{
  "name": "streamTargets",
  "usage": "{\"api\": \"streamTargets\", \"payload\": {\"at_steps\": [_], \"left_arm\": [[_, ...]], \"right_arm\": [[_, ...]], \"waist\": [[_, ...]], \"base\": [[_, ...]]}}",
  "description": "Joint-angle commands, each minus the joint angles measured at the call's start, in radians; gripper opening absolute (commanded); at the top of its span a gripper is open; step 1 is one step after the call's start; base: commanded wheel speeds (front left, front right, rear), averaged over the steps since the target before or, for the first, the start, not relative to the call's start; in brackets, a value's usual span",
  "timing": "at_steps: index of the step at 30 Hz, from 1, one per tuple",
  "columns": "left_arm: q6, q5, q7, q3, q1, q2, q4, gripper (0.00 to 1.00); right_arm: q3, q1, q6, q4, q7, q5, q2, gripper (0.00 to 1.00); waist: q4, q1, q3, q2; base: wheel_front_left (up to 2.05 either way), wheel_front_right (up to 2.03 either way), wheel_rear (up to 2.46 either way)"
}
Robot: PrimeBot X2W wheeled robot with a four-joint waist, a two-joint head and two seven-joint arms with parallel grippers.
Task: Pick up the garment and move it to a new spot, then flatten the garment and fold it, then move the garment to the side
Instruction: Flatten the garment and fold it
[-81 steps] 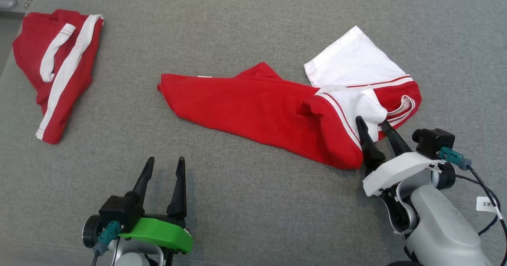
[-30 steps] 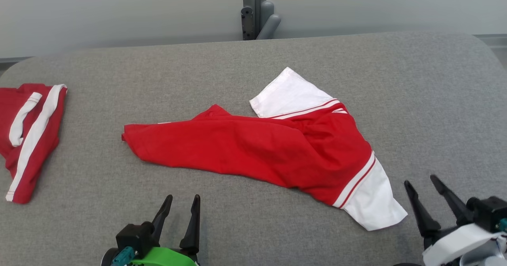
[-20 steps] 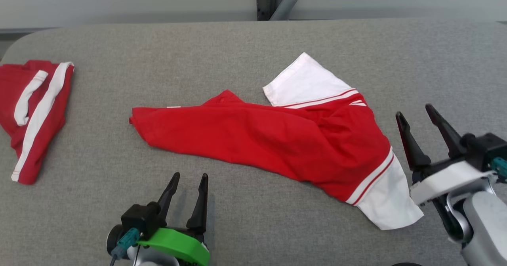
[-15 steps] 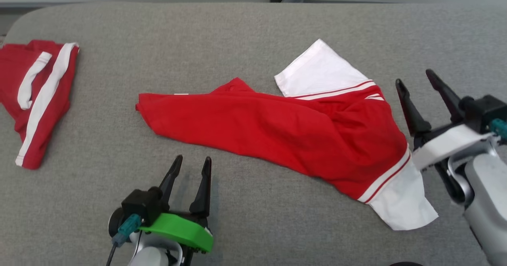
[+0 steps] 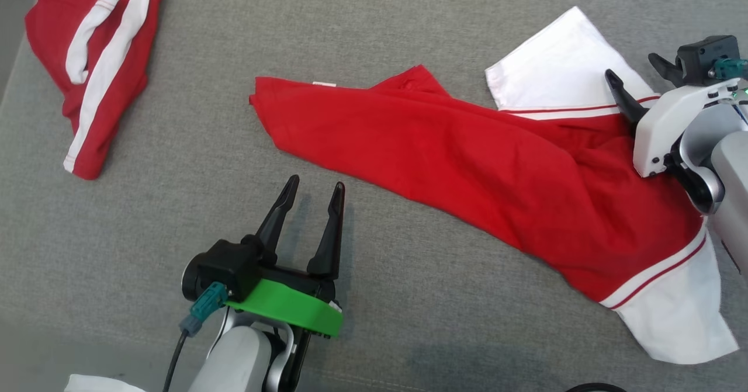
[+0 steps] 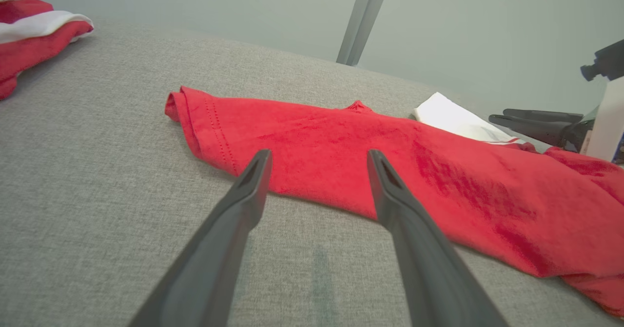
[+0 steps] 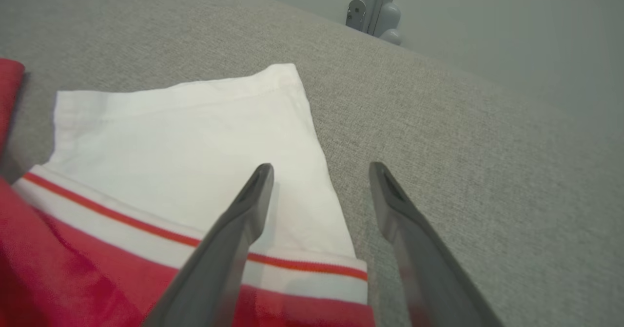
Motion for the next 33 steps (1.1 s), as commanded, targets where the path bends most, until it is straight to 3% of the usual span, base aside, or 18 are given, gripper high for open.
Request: {"api": "streamTargets", "payload": {"at_steps": [1, 6, 7, 8, 13, 17, 23, 31, 32, 33], "left_arm": [[0.009, -0.009, 0.0, -0.004, -0.013, 0.002, -0.009, 1.0], [0.02, -0.013, 0.0, -0.014, -0.015, 0.002, -0.033, 1.0], [0.022, -0.013, 0.0, -0.015, -0.013, 0.002, -0.036, 1.0], [0.023, -0.012, 0.0, -0.014, -0.011, 0.002, -0.038, 1.0], [0.023, -0.013, 0.0, -0.011, -0.01, 0.002, -0.044, 1.0], [0.023, -0.017, 0.0, -0.015, -0.014, 0.002, -0.046, 1.0], [0.016, -0.012, 0.0, -0.025, -0.003, 0.002, -0.041, 1.0], [0.01, -0.003, 0.0, -0.029, 0.014, 0.002, -0.027, 1.0], [0.011, 0.0, 0.0, -0.027, 0.015, 0.002, -0.024, 1.0], [0.009, 0.003, 0.0, -0.026, 0.017, 0.002, -0.018, 1.0]], "right_arm": [[0.01, -0.014, -0.001, 0.01, 0.013, 0.019, -0.007, 1.0], [0.106, -0.043, -0.002, 0.084, 0.1, 0.08, -0.034, 1.0], [0.119, -0.048, -0.002, 0.097, 0.112, 0.093, -0.038, 0.39], [0.134, -0.051, -0.002, 0.106, 0.12, 0.1, -0.044, 0.0], [0.166, -0.104, -0.004, 0.144, 0.085, 0.086, -0.116, 0.0], [0.13, -0.2, -0.006, 0.204, -0.013, 0.023, -0.178, 0.0], [0.031, -0.335, -0.002, 0.369, -0.151, -0.115, -0.237, 0.0], [-0.111, -0.418, -0.002, 0.528, -0.234, -0.251, -0.286, 0.0], [-0.14, -0.415, -0.002, 0.539, -0.239, -0.263, -0.286, 0.13], [-0.164, -0.404, -0.002, 0.543, -0.243, -0.277, -0.283, 1.0]], "waist": [[0.065, -0.0001, 0.062, -0.0001], [0.085, -0.0001, 0.077, -0.0001], [0.088, -0.0001, 0.079, -0.0001], [0.09, -0.0001, 0.081, -0.0001], [0.1, -0.0001, 0.094, -0.0001], [0.116, -0.0001, 0.105, -0.0001], [0.148, -0.0001, 0.106, -0.0001], [0.163, -0.0001, 0.087, -0.0001], [0.16, -0.0001, 0.082, -0.0001], [0.156, -0.0001, 0.075, -0.0001]], "base": [[0.0, 0.0, 0.0], [0.0, 0.0, 0.0], [0.0, 0.0, 0.0], [0.0, 0.0, 0.0], [0.0, 0.0, 0.0], [0.0, 0.0, 0.0], [0.0, 0.0, 0.0], [0.0, 0.0, 0.0], [0.0, 0.0, 0.0], [0.0, 0.0, 0.0]]}}
